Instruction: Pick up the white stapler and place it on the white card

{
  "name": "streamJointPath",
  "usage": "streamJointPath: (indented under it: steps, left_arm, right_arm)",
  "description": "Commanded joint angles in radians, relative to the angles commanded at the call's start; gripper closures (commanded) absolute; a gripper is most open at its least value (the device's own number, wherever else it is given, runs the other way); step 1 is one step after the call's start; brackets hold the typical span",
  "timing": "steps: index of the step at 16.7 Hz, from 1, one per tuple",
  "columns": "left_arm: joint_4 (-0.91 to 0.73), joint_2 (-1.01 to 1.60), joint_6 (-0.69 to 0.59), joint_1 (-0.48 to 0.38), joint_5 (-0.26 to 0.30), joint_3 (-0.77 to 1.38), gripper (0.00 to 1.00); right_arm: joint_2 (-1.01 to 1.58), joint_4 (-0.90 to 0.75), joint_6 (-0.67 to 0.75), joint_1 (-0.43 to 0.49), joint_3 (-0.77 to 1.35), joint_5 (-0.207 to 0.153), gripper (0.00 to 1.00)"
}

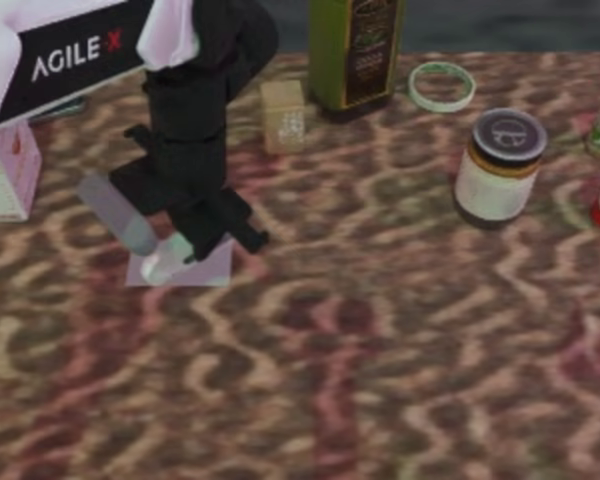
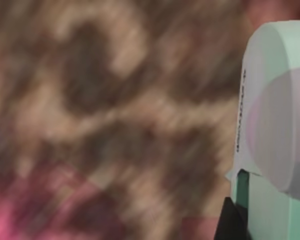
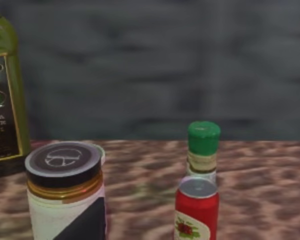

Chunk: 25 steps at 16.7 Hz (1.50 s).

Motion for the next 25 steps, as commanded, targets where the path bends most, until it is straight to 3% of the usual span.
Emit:
streamJointPath:
  steps: [5, 10, 19, 25]
  left_arm:
    - [-0.035, 0.058, 0.504, 0.061, -0.004, 0.133, 1.00]
    - [-0.039, 0.074, 0.777, 0.104, -0.003, 0.222, 1.00]
    - [-0.022, 0.073, 0.818, 0.106, -0.002, 0.218, 1.00]
    - [0.222, 0.113, 0.827, 0.123, -0.002, 0.025, 1.00]
  right_arm:
    - [0.000, 0.000, 0.000, 0.000, 0.000, 0.000, 0.00]
    - [0.000, 0.000, 0.000, 0.000, 0.000, 0.000, 0.00]
    - [0.000, 0.000, 0.000, 0.000, 0.000, 0.000, 0.00]
    - [0.000, 0.000, 0.000, 0.000, 0.000, 0.000, 0.00]
